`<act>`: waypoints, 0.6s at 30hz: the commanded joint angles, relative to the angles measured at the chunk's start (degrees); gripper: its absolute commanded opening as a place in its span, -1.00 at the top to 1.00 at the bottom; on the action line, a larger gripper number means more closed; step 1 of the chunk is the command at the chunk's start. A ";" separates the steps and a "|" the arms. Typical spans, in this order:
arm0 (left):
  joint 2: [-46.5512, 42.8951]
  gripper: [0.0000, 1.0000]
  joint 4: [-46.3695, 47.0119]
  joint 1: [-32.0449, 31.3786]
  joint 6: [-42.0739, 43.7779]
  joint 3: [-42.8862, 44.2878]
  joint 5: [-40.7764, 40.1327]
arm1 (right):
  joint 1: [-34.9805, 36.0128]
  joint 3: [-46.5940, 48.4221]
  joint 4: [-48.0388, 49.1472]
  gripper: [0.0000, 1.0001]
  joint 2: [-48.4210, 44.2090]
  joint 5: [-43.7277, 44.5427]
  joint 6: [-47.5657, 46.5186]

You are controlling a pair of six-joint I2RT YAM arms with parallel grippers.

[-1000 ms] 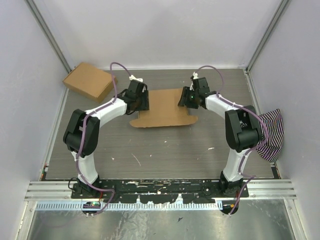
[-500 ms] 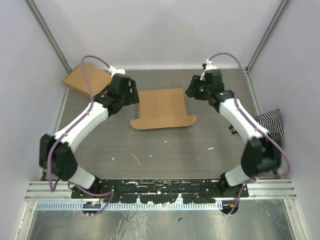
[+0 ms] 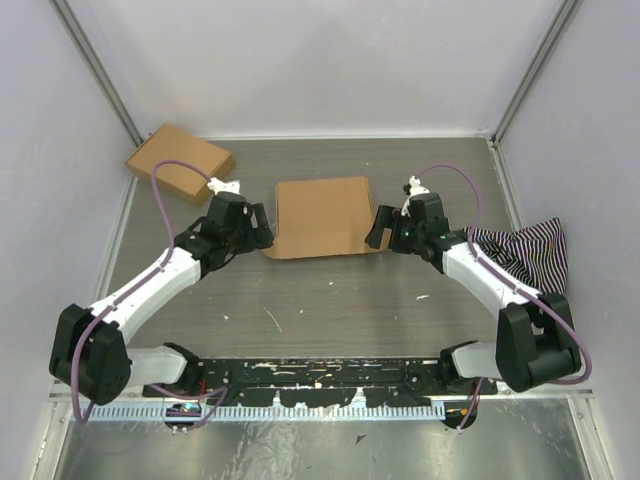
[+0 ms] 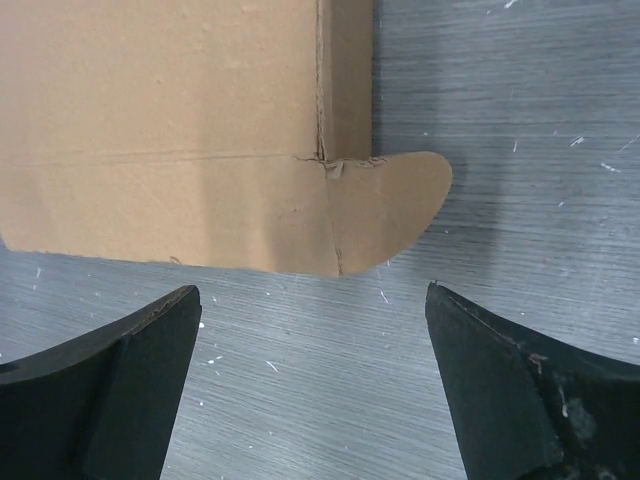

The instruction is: Fold the paper box

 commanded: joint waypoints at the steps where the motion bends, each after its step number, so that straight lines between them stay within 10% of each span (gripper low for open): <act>1: -4.17 -0.77 -0.07 -0.14 -0.23 -0.70 0.63 | 0.44 0.69 3.73 -0.96 -5.89 2.83 0.36; 18: 7.31 -0.81 -3.26 -0.16 2.93 4.79 2.83 | 2.78 4.97 1.58 -1.00 2.28 7.62 -2.74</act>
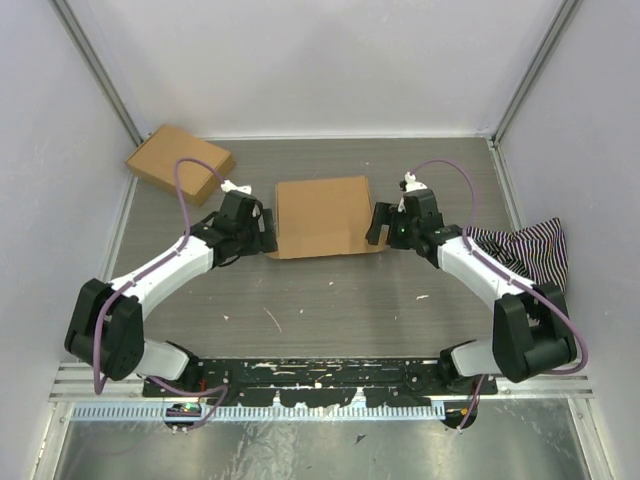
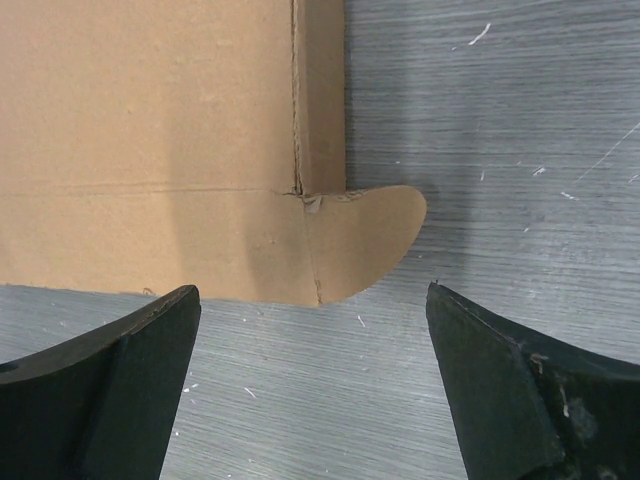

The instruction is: Fold the paper box

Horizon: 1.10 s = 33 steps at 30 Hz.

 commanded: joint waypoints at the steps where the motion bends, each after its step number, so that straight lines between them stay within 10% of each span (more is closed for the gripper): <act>1: 1.29 -0.81 -1.40 -0.21 0.70 2.50 1.67 | 2.57 3.22 1.09 -1.00 0.87 3.68 -1.09; 33: 5.82 -0.65 3.19 -2.79 -1.61 0.37 6.15 | 5.29 4.15 2.15 -0.93 6.83 3.96 -1.21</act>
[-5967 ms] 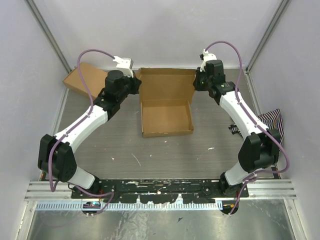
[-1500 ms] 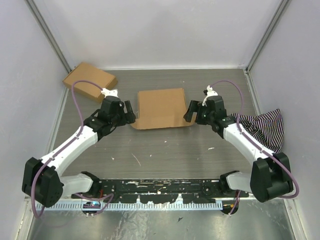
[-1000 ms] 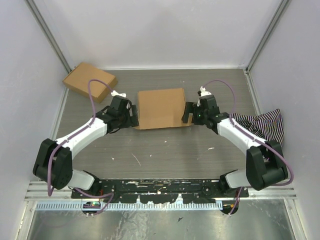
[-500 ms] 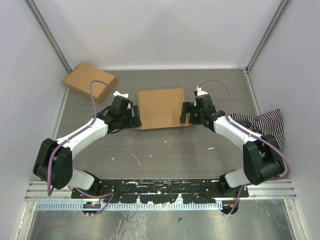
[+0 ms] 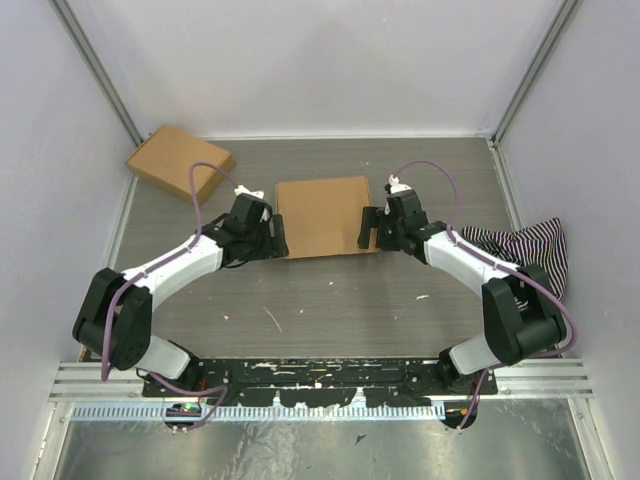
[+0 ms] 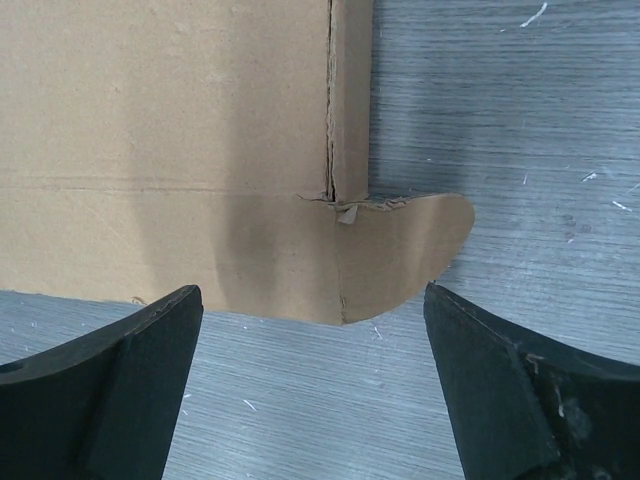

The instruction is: Fold the paper box

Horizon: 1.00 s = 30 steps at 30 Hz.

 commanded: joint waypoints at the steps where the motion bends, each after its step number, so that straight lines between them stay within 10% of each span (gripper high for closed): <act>1: 2.20 -0.65 1.62 -0.52 0.26 0.38 -0.31 | 0.52 2.07 2.30 -0.93 0.82 0.23 -0.82; 30: 8.55 -0.57 -1.80 -1.45 4.22 9.69 -3.80 | 0.82 3.90 1.68 -0.89 3.07 0.23 -1.74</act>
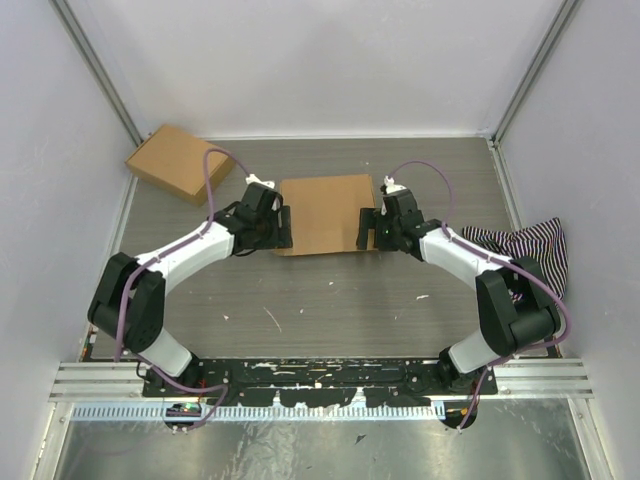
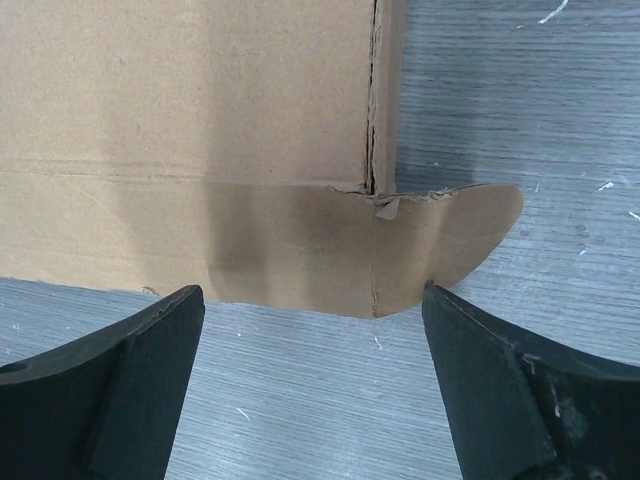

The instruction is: Fold the paper box

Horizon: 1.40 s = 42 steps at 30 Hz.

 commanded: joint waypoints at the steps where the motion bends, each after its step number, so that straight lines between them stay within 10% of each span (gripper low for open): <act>1: 2.31 -0.57 0.62 -0.30 0.98 2.76 -0.17 | 0.29 3.02 1.57 -0.90 0.37 0.11 -0.74; 42: 3.02 -0.09 -10.41 -1.62 0.01 10.68 10.84 | 1.40 11.99 -12.91 -0.13 -0.39 -12.25 1.95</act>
